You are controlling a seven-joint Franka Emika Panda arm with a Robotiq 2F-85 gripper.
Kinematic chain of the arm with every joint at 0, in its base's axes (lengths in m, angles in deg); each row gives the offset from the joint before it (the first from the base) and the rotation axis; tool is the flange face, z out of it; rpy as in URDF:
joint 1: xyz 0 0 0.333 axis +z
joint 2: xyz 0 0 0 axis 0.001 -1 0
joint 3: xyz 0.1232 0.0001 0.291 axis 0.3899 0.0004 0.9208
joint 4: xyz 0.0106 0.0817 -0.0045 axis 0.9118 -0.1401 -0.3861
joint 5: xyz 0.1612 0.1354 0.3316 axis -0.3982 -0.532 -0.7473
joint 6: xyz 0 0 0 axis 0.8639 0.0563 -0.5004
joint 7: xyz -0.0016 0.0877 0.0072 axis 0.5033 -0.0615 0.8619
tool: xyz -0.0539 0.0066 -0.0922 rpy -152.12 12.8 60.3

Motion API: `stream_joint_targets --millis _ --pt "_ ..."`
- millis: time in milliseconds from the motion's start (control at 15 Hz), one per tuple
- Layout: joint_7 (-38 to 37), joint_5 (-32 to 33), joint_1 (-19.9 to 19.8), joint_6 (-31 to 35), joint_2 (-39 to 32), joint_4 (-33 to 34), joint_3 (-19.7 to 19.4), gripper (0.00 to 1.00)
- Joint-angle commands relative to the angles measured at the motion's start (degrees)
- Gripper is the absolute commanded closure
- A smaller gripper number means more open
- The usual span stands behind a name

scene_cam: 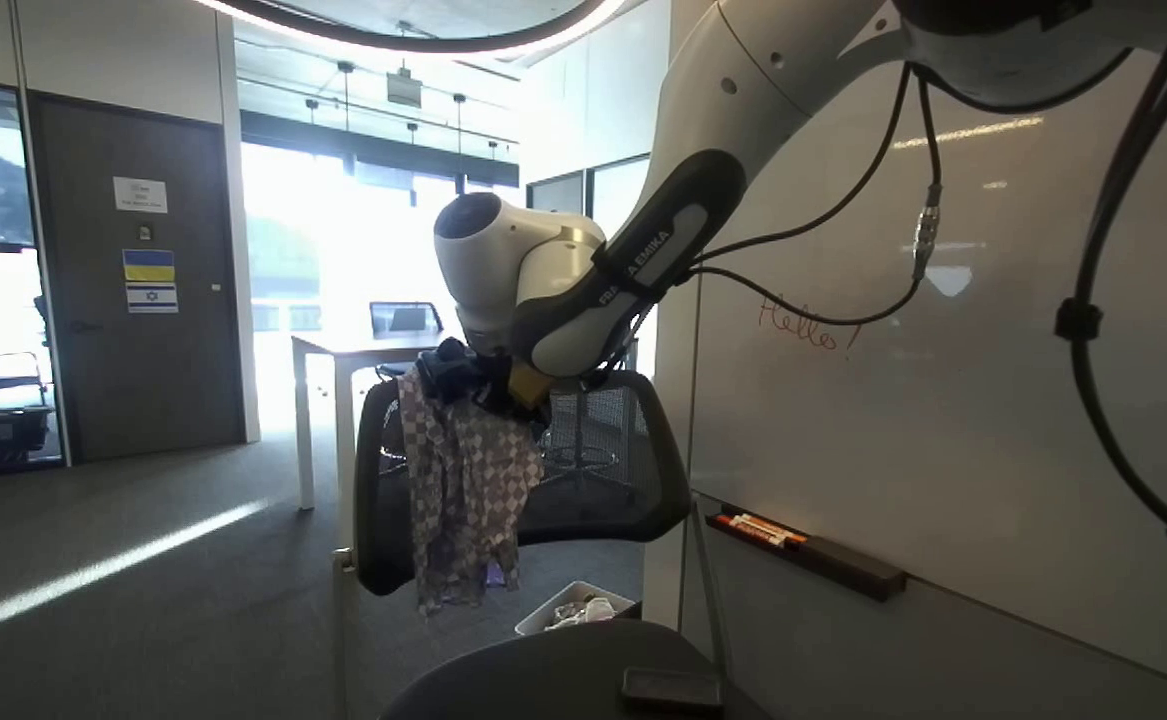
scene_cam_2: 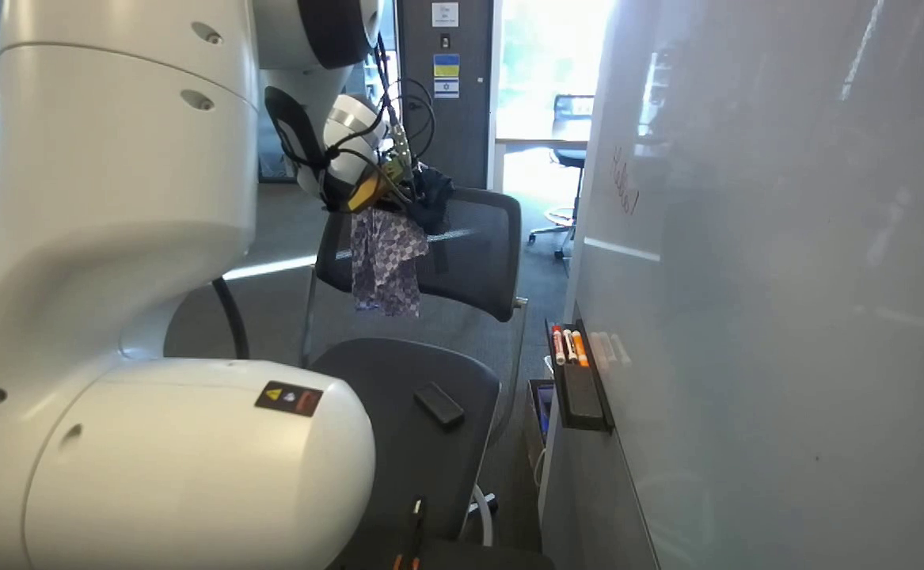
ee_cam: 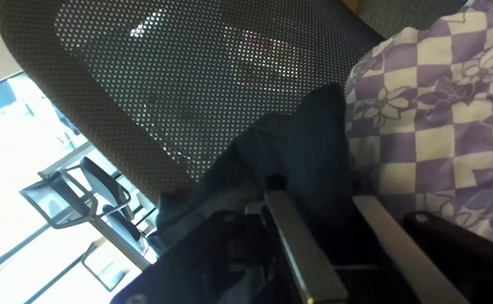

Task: Remove the clothes from the backrest of the chair and put them on the seat

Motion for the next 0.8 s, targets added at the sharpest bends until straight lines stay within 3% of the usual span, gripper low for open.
stream_joint_targets --millis 0,133,267,733 --pt "1.6 0.4 1.0 2.2 1.3 -1.7 -0.9 0.93" --pt "1.8 0.6 1.3 1.8 2.5 -2.9 -1.1 0.97" --pt "1.9 0.4 1.2 1.5 4.8 -4.7 -1.0 0.93" --pt "-5.5 3.0 1.0 0.8 21.8 -14.3 -0.9 0.94"
